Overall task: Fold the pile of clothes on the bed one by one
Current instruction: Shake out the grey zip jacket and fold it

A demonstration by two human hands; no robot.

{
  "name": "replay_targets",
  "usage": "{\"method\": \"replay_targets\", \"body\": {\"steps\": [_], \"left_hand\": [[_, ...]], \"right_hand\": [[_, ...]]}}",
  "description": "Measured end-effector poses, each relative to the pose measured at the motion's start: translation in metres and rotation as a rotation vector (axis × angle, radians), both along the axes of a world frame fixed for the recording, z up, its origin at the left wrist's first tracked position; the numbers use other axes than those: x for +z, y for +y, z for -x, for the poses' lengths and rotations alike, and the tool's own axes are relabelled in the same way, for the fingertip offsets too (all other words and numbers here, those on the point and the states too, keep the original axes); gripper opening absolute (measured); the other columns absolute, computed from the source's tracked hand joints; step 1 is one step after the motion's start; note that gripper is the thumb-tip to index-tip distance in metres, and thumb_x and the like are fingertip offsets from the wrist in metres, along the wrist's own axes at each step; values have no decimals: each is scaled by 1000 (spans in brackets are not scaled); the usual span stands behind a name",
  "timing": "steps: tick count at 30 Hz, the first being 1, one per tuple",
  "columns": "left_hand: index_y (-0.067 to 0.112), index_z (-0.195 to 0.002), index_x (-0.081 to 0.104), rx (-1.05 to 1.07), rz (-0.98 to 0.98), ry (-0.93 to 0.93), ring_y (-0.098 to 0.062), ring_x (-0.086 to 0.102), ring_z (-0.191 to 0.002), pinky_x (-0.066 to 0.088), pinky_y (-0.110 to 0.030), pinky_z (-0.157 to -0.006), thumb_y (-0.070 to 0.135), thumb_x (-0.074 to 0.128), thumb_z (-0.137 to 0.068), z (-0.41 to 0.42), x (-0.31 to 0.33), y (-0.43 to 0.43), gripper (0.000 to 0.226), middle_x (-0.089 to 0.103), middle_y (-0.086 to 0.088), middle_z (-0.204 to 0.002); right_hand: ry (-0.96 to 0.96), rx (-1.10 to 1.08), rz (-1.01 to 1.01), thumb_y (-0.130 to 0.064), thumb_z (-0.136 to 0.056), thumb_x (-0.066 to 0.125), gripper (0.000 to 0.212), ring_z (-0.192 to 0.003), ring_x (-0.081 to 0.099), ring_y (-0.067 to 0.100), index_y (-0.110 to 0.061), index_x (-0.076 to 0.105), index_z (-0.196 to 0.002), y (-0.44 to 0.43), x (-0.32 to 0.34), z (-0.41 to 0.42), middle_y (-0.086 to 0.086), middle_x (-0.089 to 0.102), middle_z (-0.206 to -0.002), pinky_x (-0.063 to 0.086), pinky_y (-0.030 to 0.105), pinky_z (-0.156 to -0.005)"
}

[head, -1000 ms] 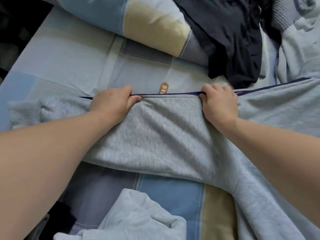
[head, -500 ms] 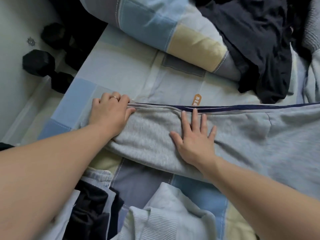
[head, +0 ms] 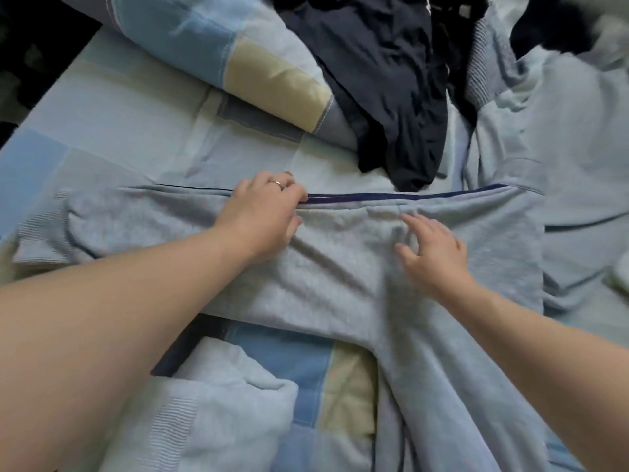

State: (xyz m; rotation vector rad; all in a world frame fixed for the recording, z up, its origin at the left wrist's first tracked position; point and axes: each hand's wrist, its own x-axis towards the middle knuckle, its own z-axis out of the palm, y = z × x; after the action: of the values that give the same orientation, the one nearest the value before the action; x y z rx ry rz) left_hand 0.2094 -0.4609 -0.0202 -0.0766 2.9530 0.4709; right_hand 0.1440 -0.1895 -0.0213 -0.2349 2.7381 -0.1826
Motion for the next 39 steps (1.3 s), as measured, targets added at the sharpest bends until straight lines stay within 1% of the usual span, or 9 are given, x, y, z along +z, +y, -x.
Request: {"method": "replay_targets", "body": {"steps": [5, 10, 14, 18, 20, 23, 26, 29, 39], "left_hand": [[24, -145, 42, -61, -116, -77, -24, 37, -138, 31, -40, -110, 45, 50, -101, 49, -16, 101, 49, 45, 0, -150], [26, -143, 42, 85, -32, -139, -30, 40, -134, 32, -45, -106, 58, 55, -94, 85, -39, 155, 59, 47, -5, -146], [22, -121, 56, 293, 117, -11, -36, 42, -123, 34, -45, -96, 44, 52, -99, 101, -47, 176, 31, 54, -11, -131], [23, -112, 59, 513, 97, -46, -36, 40, -123, 32, -47, -97, 36, 47, -103, 114, -58, 183, 20, 51, -11, -130], [23, -118, 56, 473, 73, 77, -36, 36, -130, 28, -48, -105, 31, 54, -99, 112, -64, 194, 20, 45, -9, -139], [26, -135, 50, 132, 75, 311, -33, 27, -143, 17, -49, -116, 38, 61, -91, 88, -63, 228, 47, 34, -6, -155], [36, -153, 31, -131, 47, 62, -25, 7, -154, 5, -50, -122, 57, 42, -98, 52, -68, 267, 59, 13, 0, -168], [41, -158, 9, -89, 57, -176, -19, -6, -156, -4, -48, -123, 60, 30, -102, 31, -74, 281, 64, -3, 6, -170], [35, -156, 23, 195, -2, -269, -27, 3, -154, 8, -46, -123, 42, 59, -94, -53, -29, 297, 72, 2, -1, -169]], "right_hand": [[-30, -104, -177, -41, -96, 53, 69, -153, 11, 24, -39, 21, -157, 93, 2, 57, -5, 14, -167, 17, 55, -119], [-64, -11, -226, -50, -97, 46, 68, -155, -5, 24, -46, 11, -156, 130, -18, 82, -10, -4, -168, 11, 67, -117], [47, -95, -208, -49, -97, 41, 68, -152, -23, 30, -47, 6, -156, 146, -35, 84, -9, -21, -166, 4, 80, -107], [-31, 6, -83, -54, -99, 41, 71, -152, -22, 26, -47, 1, -157, 164, -47, 90, -9, -22, -166, 5, 76, -112], [-28, 25, -56, -57, -98, 39, 70, -152, -22, 24, -49, 0, -156, 172, -56, 91, -10, -22, -166, 2, 76, -112], [21, 43, -30, -62, -98, 35, 67, -152, -23, 24, -51, 2, -156, 176, -71, 88, -10, -22, -166, -4, 76, -112], [37, 73, -35, -66, -96, 34, 70, -152, -23, 26, -49, 2, -156, 178, -76, 85, -8, -22, -166, -7, 74, -112], [31, 172, -61, -66, -97, 32, 71, -153, -20, 25, -45, 3, -158, 181, -72, 67, -4, -19, -167, -12, 69, -114], [-255, 396, 240, -47, -98, 48, 62, -155, -7, 20, -40, 26, -156, 195, -41, -73, -11, 4, -169, -9, 50, -122]]}}
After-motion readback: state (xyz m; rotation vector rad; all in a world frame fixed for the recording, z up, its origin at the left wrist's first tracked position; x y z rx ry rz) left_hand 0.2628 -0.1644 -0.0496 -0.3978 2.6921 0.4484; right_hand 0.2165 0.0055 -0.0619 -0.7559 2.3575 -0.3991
